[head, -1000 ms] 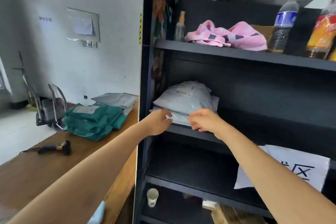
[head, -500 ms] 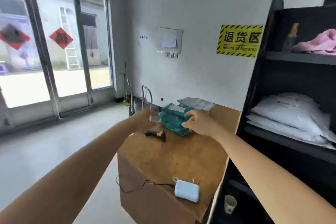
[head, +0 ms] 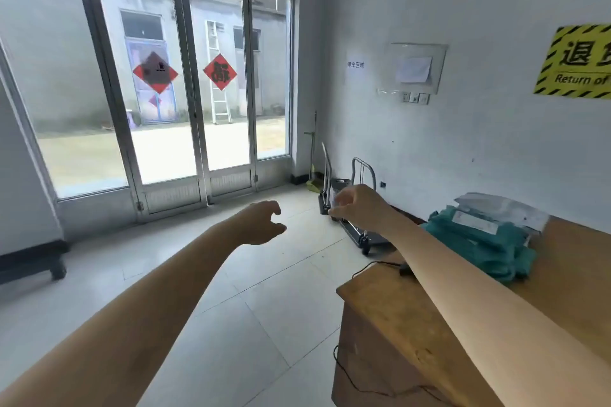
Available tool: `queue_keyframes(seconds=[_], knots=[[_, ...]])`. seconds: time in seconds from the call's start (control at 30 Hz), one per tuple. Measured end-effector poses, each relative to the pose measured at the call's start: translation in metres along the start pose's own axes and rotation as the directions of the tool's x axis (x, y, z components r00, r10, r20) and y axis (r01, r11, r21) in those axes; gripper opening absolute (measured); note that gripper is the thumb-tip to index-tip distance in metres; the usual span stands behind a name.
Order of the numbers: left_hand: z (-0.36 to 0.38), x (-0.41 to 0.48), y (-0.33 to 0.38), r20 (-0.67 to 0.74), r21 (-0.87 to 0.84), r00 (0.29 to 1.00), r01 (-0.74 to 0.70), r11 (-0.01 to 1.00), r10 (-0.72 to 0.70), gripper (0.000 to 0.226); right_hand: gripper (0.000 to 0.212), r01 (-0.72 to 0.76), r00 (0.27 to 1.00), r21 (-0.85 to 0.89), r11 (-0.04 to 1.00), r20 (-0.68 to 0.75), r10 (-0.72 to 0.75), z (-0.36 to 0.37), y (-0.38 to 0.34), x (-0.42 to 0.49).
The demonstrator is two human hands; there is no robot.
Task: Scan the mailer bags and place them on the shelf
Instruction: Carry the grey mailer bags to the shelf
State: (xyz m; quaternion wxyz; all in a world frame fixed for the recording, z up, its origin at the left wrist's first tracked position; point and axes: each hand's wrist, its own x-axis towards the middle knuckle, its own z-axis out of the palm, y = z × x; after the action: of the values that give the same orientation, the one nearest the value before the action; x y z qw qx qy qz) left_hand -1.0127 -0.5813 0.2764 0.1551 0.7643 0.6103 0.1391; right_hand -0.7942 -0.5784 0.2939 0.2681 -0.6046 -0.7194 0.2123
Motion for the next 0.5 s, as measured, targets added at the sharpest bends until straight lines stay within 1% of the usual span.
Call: queue_keyframes(seconds=[0.13, 0.17, 0.27, 0.3, 0.37, 0.43, 0.5], knots=[[-0.013, 0.073, -0.041, -0.050, -0.018, 0.999, 0.002, 1.000, -0.003, 0.047, 0.045, 0.002, 1.000, -0.003, 1.000, 0.006, -0.002, 0.028, -0.003, 0.080], [-0.015, 0.094, -0.049, -0.053, -0.022, 0.999, 0.000, 1.000, -0.001, 0.047, 0.043, 0.010, 1.000, -0.020, 1.000, 0.016, -0.010, 0.033, 0.000, 0.101], [-0.017, 0.163, -0.072, -0.047, -0.004, 0.999, -0.002, 1.000, 0.002, 0.047, 0.023, 0.027, 0.999, -0.057, 0.998, 0.022, -0.026, 0.042, 0.012, 0.174], [-0.020, 0.189, -0.079, -0.041, -0.004, 0.999, 0.002, 1.000, -0.003, 0.047, 0.027, 0.022, 0.999, -0.053, 0.998, 0.027, -0.020, 0.042, 0.016, 0.201], [-0.030, 0.241, -0.089, -0.030, -0.004, 0.999, 0.021, 1.000, -0.022, 0.047, 0.041, 0.008, 0.999, -0.062, 0.998, 0.035, -0.005, 0.038, 0.022, 0.257], [-0.045, 0.289, -0.098, -0.044, -0.025, 0.998, 0.036, 0.999, -0.037, 0.047, 0.044, 0.011, 0.999, -0.071, 0.997, 0.051, -0.007, 0.035, 0.025, 0.310], [-0.061, 0.333, -0.107, -0.077, -0.061, 0.997, 0.024, 0.998, -0.028, 0.045, 0.043, 0.007, 0.999, -0.042, 0.999, 0.037, -0.006, 0.036, 0.030, 0.358]])
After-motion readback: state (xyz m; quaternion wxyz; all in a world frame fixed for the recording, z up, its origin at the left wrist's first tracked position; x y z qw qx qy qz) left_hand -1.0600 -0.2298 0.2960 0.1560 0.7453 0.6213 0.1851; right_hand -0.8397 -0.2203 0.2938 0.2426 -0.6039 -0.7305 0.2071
